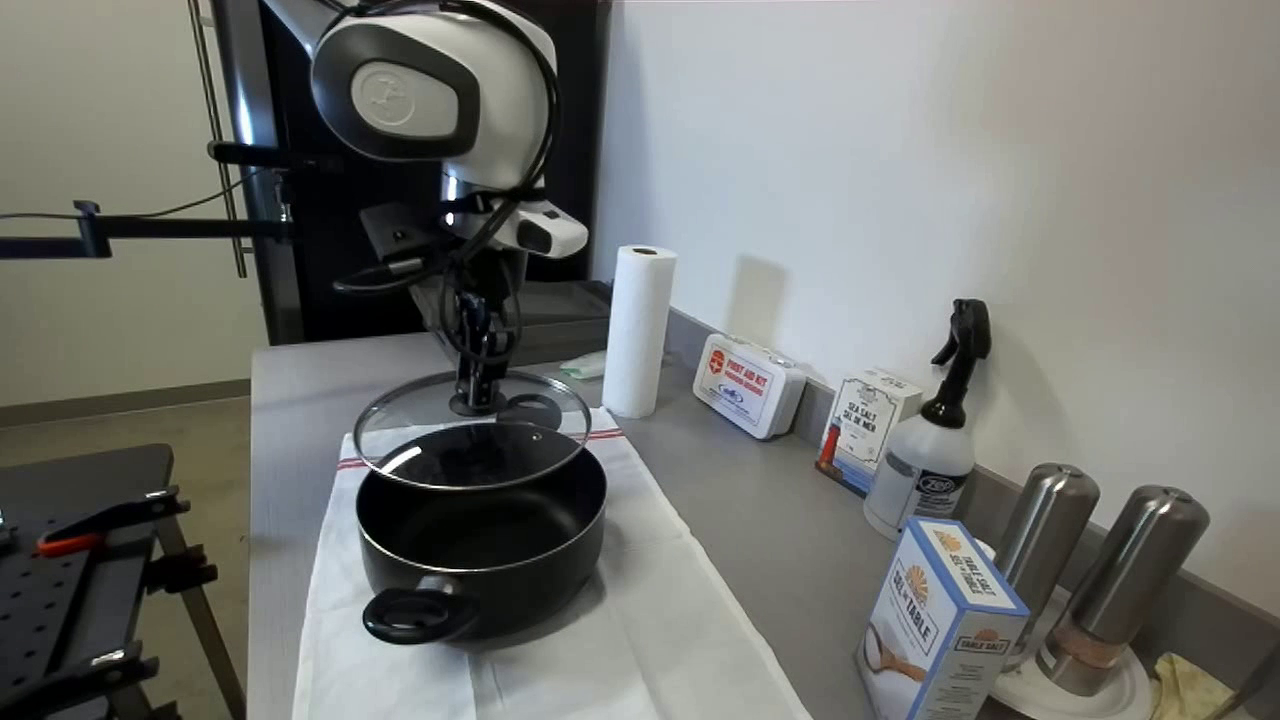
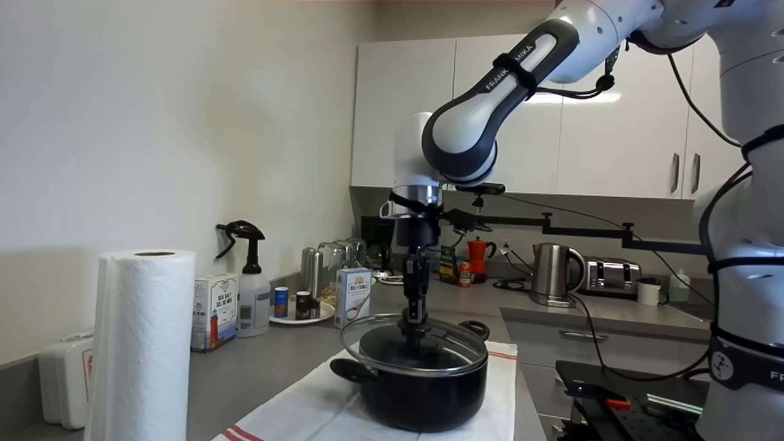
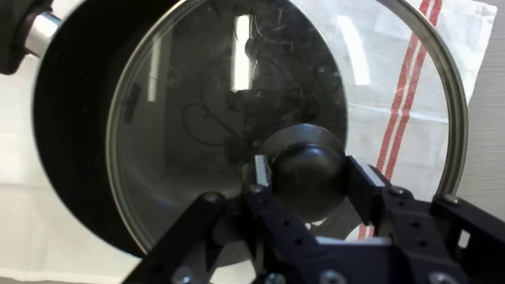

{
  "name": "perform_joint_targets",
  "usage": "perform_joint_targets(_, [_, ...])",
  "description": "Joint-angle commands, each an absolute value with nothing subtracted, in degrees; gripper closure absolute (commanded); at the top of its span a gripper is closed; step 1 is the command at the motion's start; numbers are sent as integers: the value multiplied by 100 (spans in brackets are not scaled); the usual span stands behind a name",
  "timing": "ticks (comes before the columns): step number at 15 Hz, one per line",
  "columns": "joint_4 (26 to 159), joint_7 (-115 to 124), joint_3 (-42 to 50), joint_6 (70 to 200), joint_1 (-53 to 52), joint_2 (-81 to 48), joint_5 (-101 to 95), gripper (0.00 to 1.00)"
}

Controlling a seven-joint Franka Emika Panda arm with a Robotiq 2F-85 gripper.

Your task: Put the lid on the pot

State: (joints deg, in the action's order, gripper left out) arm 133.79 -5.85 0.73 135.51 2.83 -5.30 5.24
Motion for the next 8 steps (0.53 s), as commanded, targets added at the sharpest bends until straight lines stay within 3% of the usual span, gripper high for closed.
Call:
perform_joint_targets(1, [13560, -617, 194, 13529, 385, -242, 763, 75])
perform_joint_targets(8, [13672, -575, 354, 13614, 518, -274, 799, 75])
